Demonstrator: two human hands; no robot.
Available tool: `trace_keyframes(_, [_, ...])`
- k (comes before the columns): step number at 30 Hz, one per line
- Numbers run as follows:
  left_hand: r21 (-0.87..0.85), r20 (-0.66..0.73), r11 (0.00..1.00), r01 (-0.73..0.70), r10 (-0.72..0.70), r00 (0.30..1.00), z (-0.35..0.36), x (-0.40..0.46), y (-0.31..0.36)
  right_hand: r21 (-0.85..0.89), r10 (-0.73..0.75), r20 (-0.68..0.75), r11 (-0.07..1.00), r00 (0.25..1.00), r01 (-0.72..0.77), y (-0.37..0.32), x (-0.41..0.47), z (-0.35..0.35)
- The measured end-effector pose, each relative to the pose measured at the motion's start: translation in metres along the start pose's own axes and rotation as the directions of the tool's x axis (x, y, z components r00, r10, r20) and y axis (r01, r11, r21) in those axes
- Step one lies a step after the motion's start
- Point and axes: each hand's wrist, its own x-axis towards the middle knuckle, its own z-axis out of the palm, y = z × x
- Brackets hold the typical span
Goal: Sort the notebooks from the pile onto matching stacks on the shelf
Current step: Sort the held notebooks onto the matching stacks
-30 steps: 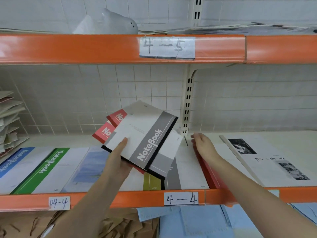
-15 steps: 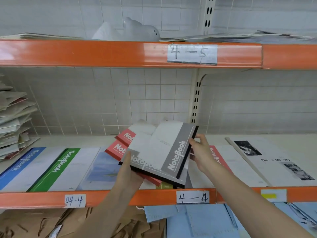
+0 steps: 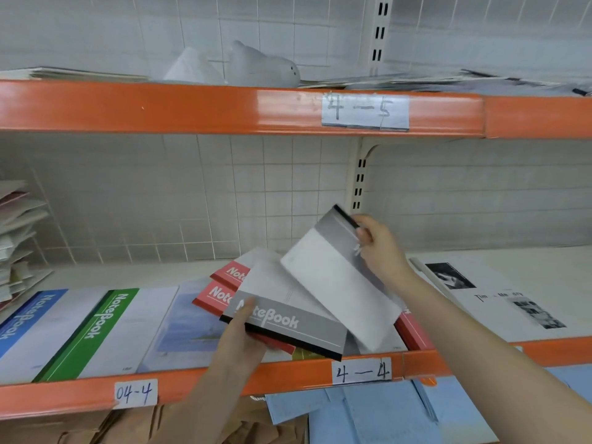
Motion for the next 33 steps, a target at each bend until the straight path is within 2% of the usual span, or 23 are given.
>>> trace_keyframes(1, [0.0, 0.009, 1.0, 0.003, -0.003, 1.0, 0.0, 0.0, 0.0, -0.132, -0.074, 0.056, 0.988, 0.996, 0.081, -0.005, 0.002, 0.004])
trace_keyframes(3, [-0.016, 0.017, 1.0, 0.012, -0.011, 1.0, 0.001, -0.001, 0.0, -0.41, -0.228, 0.183, 0.866, 0.956, 0.285, -0.017, -0.002, 0.016])
trace_keyframes(4, [-0.013, 0.026, 1.0, 0.018, -0.017, 1.0, 0.0, -0.001, 0.001, -0.454, -0.287, 0.246, 0.81, 0.926, 0.372, -0.022, -0.006, 0.026])
trace_keyframes(7, [0.046, 0.078, 0.997, 0.061, -0.064, 0.995, -0.002, 0.0, 0.0, -0.378, -0.355, 0.421, 0.768, 0.835, 0.517, -0.03, -0.022, 0.058])
trace_keyframes(9, [0.083, 0.1, 0.994, 0.066, -0.074, 0.992, -0.003, 0.001, 0.0, -0.257, -0.362, 0.483, 0.811, 0.797, 0.525, -0.026, -0.034, 0.08])
trace_keyframes(13, [0.093, 0.145, 0.995, 0.031, -0.045, 0.988, -0.004, 0.004, 0.0, -0.07, -0.245, 0.537, 0.941, 0.807, 0.332, -0.026, -0.052, 0.1])
trace_keyframes(18, [0.177, 0.214, 0.984, -0.003, -0.035, 0.976, -0.007, 0.007, -0.002, -0.024, -0.17, 0.537, 0.976, 0.827, 0.216, -0.027, -0.065, 0.092])
trace_keyframes(21, [0.233, 0.217, 0.973, -0.007, -0.045, 0.975, -0.007, 0.005, -0.003, 0.013, -0.079, 0.395, 0.997, 0.915, 0.081, -0.022, -0.063, 0.083])
trace_keyframes(23, [0.239, 0.191, 0.971, 0.012, -0.059, 0.98, -0.007, 0.005, -0.004, -0.03, 0.121, 0.237, 0.993, 0.964, -0.117, -0.01, -0.054, 0.069])
trace_keyframes(24, [0.241, 0.175, 0.971, 0.009, -0.053, 0.983, -0.008, 0.006, -0.004, -0.099, 0.244, 0.193, 0.968, 0.95, -0.229, -0.003, -0.052, 0.06])
trace_keyframes(26, [0.227, 0.144, 0.974, 0.001, -0.035, 0.989, -0.008, 0.007, -0.005, -0.246, 0.47, 0.199, 0.873, 0.86, -0.421, 0.011, -0.052, 0.042])
trace_keyframes(27, [0.203, 0.13, 0.979, -0.003, -0.024, 0.991, -0.009, 0.007, -0.005, -0.24, 0.544, 0.239, 0.836, 0.805, -0.493, 0.016, -0.054, 0.036])
trace_keyframes(29, [0.156, 0.111, 0.988, -0.004, -0.013, 0.994, -0.009, 0.008, -0.006, -0.031, 0.588, 0.365, 0.782, 0.721, -0.622, 0.013, -0.062, 0.028])
trace_keyframes(31, [0.144, 0.106, 0.989, -0.007, -0.009, 0.994, -0.007, 0.006, -0.006, 0.141, 0.556, 0.381, 0.755, 0.738, -0.641, 0.013, -0.066, 0.026])
trace_keyframes(33, [0.141, 0.093, 0.99, -0.019, 0.005, 0.996, -0.005, 0.003, -0.006, 0.101, 0.556, 0.262, 0.797, 0.789, -0.596, 0.018, -0.062, 0.023])
